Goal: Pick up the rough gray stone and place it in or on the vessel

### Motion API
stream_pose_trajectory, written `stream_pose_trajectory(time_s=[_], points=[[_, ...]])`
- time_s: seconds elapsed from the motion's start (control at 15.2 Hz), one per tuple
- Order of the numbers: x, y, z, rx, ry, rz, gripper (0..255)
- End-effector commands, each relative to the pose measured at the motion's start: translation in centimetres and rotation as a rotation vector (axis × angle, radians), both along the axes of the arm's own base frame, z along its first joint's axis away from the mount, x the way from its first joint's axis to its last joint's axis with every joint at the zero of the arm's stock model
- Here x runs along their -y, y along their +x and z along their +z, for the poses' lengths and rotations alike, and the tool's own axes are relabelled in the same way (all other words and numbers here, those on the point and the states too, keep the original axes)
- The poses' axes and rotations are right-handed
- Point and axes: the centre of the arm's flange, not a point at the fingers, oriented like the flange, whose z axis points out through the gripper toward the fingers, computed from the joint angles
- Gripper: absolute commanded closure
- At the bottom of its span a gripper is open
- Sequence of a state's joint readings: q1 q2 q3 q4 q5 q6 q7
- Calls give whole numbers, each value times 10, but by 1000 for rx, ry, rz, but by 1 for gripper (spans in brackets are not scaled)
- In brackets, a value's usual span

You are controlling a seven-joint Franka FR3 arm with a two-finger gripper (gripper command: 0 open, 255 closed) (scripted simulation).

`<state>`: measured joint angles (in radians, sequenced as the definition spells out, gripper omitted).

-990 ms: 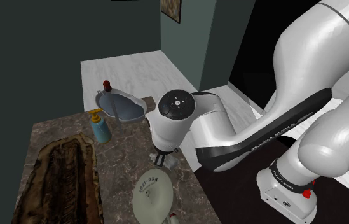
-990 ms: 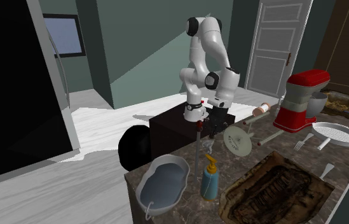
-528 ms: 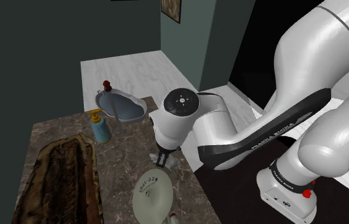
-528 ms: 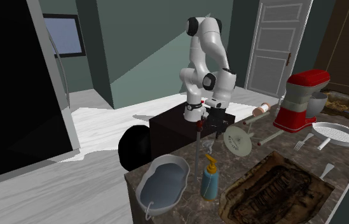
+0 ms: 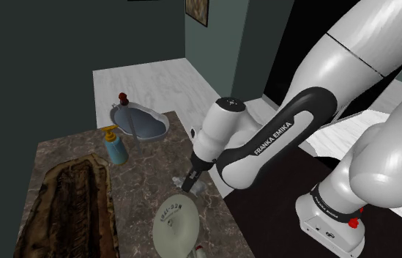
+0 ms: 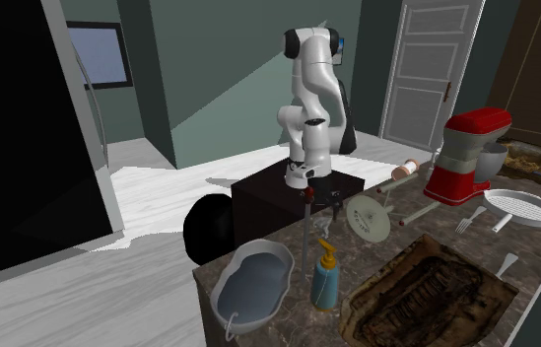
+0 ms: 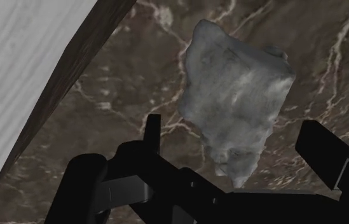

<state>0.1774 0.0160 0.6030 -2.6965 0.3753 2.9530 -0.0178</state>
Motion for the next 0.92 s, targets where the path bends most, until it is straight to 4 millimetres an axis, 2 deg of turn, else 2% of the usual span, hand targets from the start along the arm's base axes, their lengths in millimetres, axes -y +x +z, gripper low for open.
stream_pose_trajectory(time_s=[0.0, 0.07, 0.59, 0.66, 0.86], points=[[-1, 1, -10, 1, 2, -1, 0], [-3, 3, -18, 1, 2, -1, 0], [-3, 3, -18, 1, 2, -1, 0], [-3, 3, -18, 1, 2, -1, 255], [-3, 3, -18, 1, 2, -1, 255]])
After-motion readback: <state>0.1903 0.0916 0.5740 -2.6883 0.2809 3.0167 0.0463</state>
